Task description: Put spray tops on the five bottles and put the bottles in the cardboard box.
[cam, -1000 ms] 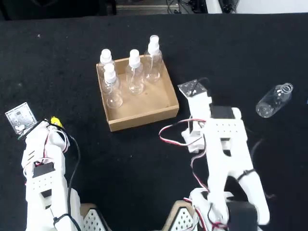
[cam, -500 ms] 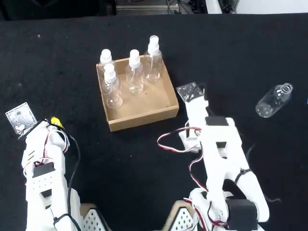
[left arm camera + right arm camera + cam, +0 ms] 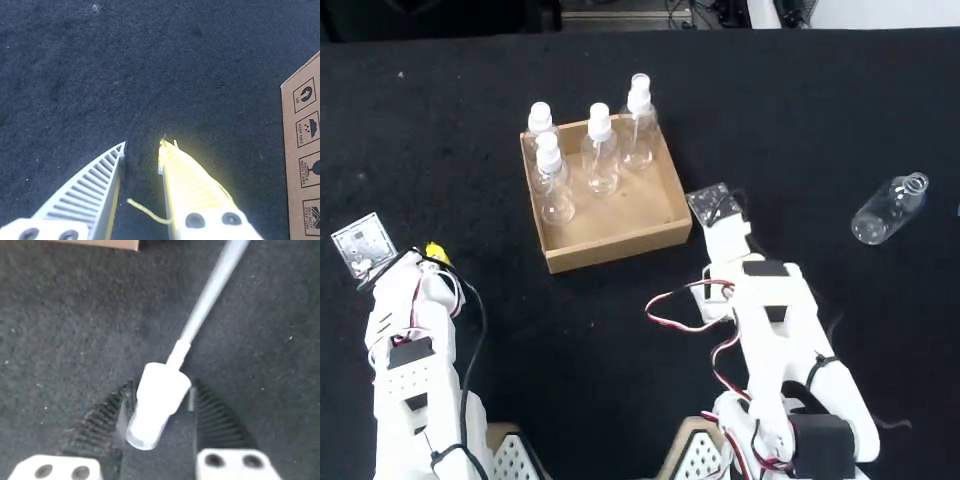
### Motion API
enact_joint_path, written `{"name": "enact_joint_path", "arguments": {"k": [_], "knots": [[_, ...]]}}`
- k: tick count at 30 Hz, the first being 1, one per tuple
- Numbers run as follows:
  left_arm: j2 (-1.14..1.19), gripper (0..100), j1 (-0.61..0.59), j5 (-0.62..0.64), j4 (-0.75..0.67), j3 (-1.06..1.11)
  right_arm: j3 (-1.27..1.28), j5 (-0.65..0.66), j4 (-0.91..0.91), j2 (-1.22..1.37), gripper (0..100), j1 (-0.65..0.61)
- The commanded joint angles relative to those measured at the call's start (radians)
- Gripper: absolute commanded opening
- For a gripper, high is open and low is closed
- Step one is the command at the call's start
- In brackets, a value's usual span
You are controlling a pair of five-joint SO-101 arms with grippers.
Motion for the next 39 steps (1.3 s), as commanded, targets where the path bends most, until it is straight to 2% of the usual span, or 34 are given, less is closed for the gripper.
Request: {"name": "enact_joint_path", "arguments": {"k": [1, 6, 11, 14, 19, 23, 27, 31, 33, 39], "knots": [[-0.015, 9, 0.013, -0.012, -0.023, -0.007, 0.002, 0.005, -0.012, -0.001, 8.1, 0.017], [-0.015, 9, 0.013, -0.012, -0.023, -0.005, -0.058, 0.014, 0.058, -0.005, 2.5, 0.147], [-0.015, 9, 0.013, -0.012, -0.023, -0.005, -0.202, 0.203, 0.302, -0.005, 2.5, 0.321], [-0.015, 9, 0.013, -0.012, -0.023, -0.007, -0.274, 0.288, 0.413, -0.002, 2.5, 0.491], [-0.015, 9, 0.013, -0.012, -0.023, -0.008, -0.265, 0.341, 0.404, 0.002, 2.2, 0.795], [-0.015, 9, 0.013, -0.012, -0.023, -0.008, -0.217, 0.307, 0.379, -0.004, 2.5, 0.921], [-0.015, 9, 0.013, -0.012, -0.023, -0.007, -0.206, 0.155, 0.353, 0.002, 2.6, 0.957], [-0.015, 9, 0.013, -0.012, -0.023, -0.007, -0.206, 0.107, 0.356, 0.002, 3.3, 0.896], [-0.015, 9, 0.013, -0.012, -0.023, -0.007, -0.205, 0.1, 0.362, 0.004, 8.4, 0.856], [-0.015, 9, 0.013, -0.012, -0.023, -0.007, -0.213, 0.107, 0.443, -0.004, 32.7, 0.712]]}}
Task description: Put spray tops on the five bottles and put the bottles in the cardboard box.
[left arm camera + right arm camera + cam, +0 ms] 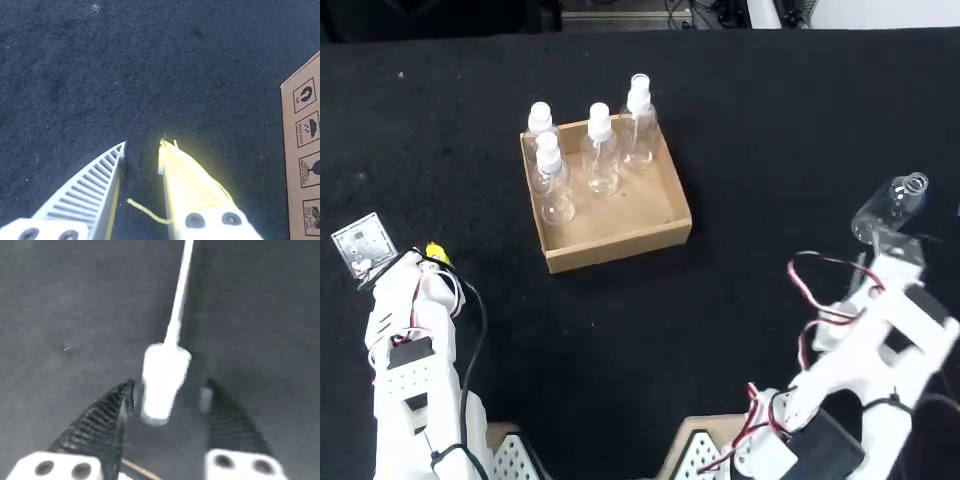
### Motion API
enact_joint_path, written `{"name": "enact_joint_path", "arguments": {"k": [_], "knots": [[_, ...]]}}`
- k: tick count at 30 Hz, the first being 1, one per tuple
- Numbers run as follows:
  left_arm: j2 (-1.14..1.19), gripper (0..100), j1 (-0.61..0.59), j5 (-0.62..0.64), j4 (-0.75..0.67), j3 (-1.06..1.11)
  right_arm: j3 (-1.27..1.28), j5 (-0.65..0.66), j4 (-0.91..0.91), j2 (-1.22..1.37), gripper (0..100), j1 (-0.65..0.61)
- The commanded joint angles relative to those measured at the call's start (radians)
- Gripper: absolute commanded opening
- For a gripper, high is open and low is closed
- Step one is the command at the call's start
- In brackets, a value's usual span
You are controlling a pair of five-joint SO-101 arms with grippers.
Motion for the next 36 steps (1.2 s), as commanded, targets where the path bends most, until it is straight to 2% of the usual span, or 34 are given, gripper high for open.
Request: {"name": "enact_joint_path", "arguments": {"k": [1, 4, 6, 12, 14, 22, 25, 31, 36], "knots": [[-0.015, 9, 0.013, -0.012, -0.023, -0.007, -0.015, 0.003, 0.046, -0.004, 34.7, -0.103], [-0.015, 9, 0.013, -0.012, -0.023, -0.007, -0.044, 0.127, 0.097, -0.004, 35.3, -0.14], [-0.015, 9, 0.013, -0.012, -0.023, -0.005, -0.061, 0.296, 0.135, -0.004, 35.3, -0.141], [-0.015, 9, 0.013, -0.012, -0.023, -0.007, -0.062, 1.166, 0.152, -0.004, 35.3, -0.021], [-0.015, 9, 0.013, -0.012, -0.023, -0.007, -0.07, 1.392, 0.15, -0.004, 35.3, 0.035], [-0.015, 9, 0.013, -0.012, -0.023, -0.007, -0.059, 1.91, -0.061, 0.004, 35.3, 0.158], [-0.015, 9, 0.013, -0.012, -0.023, -0.007, 0.001, 2.004, -0.141, -0.001, 35.2, 0.161], [-0.015, 9, 0.013, -0.012, -0.023, -0.007, 0.122, 2.005, -0.299, -0.004, 35.2, 0.094], [-0.015, 9, 0.013, -0.012, -0.023, -0.007, 0.163, 2.002, -0.318, -0.004, 35.2, 0.058]]}}
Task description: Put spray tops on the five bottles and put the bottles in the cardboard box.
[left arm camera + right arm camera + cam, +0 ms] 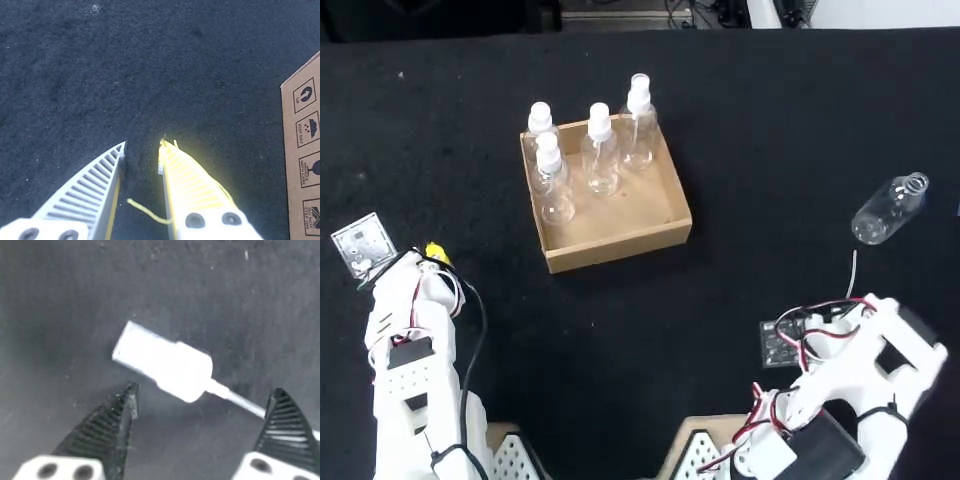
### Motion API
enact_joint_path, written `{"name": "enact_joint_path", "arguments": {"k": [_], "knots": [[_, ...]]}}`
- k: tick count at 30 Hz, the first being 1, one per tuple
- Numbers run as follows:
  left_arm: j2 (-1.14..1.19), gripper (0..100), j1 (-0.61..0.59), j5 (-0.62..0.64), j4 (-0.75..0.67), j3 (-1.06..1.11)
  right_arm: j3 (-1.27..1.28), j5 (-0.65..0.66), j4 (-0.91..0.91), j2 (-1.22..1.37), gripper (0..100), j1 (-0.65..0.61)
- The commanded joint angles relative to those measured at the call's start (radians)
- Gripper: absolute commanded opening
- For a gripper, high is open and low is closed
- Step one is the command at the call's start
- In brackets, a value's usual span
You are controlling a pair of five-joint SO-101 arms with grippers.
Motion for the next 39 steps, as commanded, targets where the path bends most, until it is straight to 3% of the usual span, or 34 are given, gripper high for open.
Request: {"name": "enact_joint_path", "arguments": {"k": [1, 6, 9, 14, 17, 20, 24, 28, 33, 35, 39], "knots": [[-0.015, 9, 0.013, -0.012, -0.023, -0.007, 0.001, 0.009, -0.021, -0.004, 35.2, -0.028], [-0.015, 9, 0.013, -0.012, -0.023, -0.007, 0.01, -0.012, -0.02, 0.004, 33.9, -0.028], [-0.015, 9, 0.013, -0.012, -0.023, -0.007, 0.03, -0.066, -0.025, 0.002, 25.4, -0.028], [-0.015, 9, 0.013, -0.012, -0.023, -0.007, 0.054, -0.255, -0.025, -0.004, 2.3, -0.029], [-0.015, 9, 0.013, -0.012, -0.023, -0.007, 0.019, -0.39, -0.023, -0.005, 3.7, -0.017], [-0.015, 9, 0.013, -0.012, -0.023, -0.007, -0.015, -0.6, -0.017, -0.005, 4.7, -0.008], [-0.015, 9, 0.013, -0.012, -0.023, -0.007, -0.021, -1.0, -0.018, -0.004, 6.7, -0.008], [-0.015, 9, 0.013, -0.012, -0.023, -0.007, -0.001, -1.338, -0.008, 0.004, 14.7, 0.011], [-0.015, 9, 0.013, -0.012, -0.023, -0.007, 0.004, -1.366, 0.003, 0.002, 31.3, 0.011], [-0.015, 9, 0.013, -0.012, -0.023, -0.007, -0.005, -1.344, 0.006, -0.004, 32.8, 0.009], [-0.015, 9, 0.013, -0.012, -0.023, -0.007, -0.038, -1.089, 0.006, -0.004, 29.9, -0.005]]}}
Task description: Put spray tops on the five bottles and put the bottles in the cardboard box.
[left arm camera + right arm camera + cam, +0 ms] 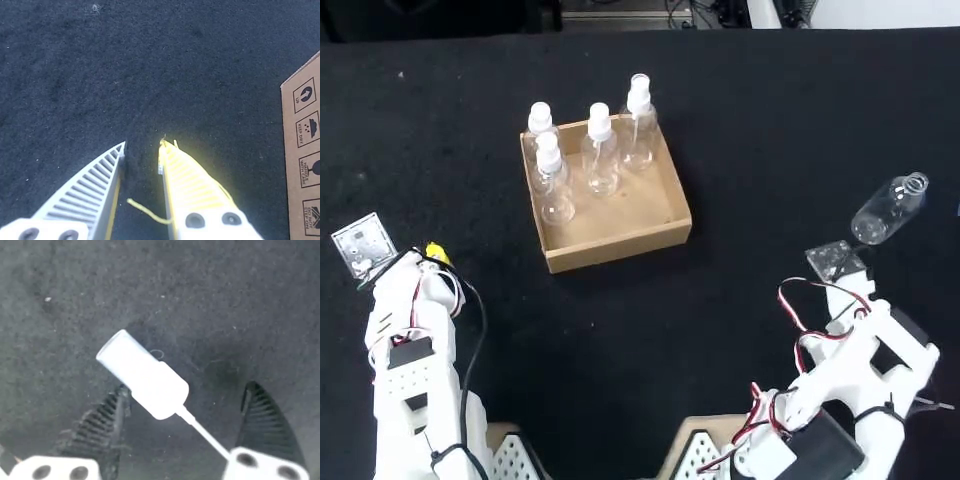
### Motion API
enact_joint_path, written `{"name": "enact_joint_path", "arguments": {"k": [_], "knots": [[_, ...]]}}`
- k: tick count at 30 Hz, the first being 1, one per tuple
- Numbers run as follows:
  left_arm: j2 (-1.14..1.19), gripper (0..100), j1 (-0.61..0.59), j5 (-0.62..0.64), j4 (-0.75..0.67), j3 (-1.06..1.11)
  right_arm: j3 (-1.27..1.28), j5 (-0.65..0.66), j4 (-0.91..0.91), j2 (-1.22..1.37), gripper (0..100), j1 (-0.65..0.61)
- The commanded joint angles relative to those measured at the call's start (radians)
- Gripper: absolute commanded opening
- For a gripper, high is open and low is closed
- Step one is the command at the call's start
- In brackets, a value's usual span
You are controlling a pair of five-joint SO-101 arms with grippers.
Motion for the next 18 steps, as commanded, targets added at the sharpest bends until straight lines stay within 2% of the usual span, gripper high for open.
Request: {"name": "enact_joint_path", "arguments": {"k": [1, 4, 7, 14, 16, 18], "knots": [[-0.015, 9, 0.013, -0.012, -0.023, -0.007, -0.068, 0.249, 0.012, -0.002, 29.1, 0.002], [-0.015, 9, 0.013, -0.012, -0.023, -0.007, -0.064, 0.44, 0.012, 0.005, 26.2, 0.0], [-0.015, 9, 0.013, -0.012, -0.023, -0.007, -0.05, 0.543, 0.005, 0.005, 21.9, 0.005], [-0.015, 9, 0.013, -0.012, -0.023, -0.007, 0.09, 0.629, -0.13, -0.002, 19.8, -0.005], [-0.015, 9, 0.013, -0.012, -0.023, -0.007, 0.111, 0.628, -0.178, -0.002, 15.3, -0.005], [-0.015, 9, 0.013, -0.012, -0.023, -0.007, 0.113, 0.624, -0.193, -0.004, 6.7, -0.005]]}}
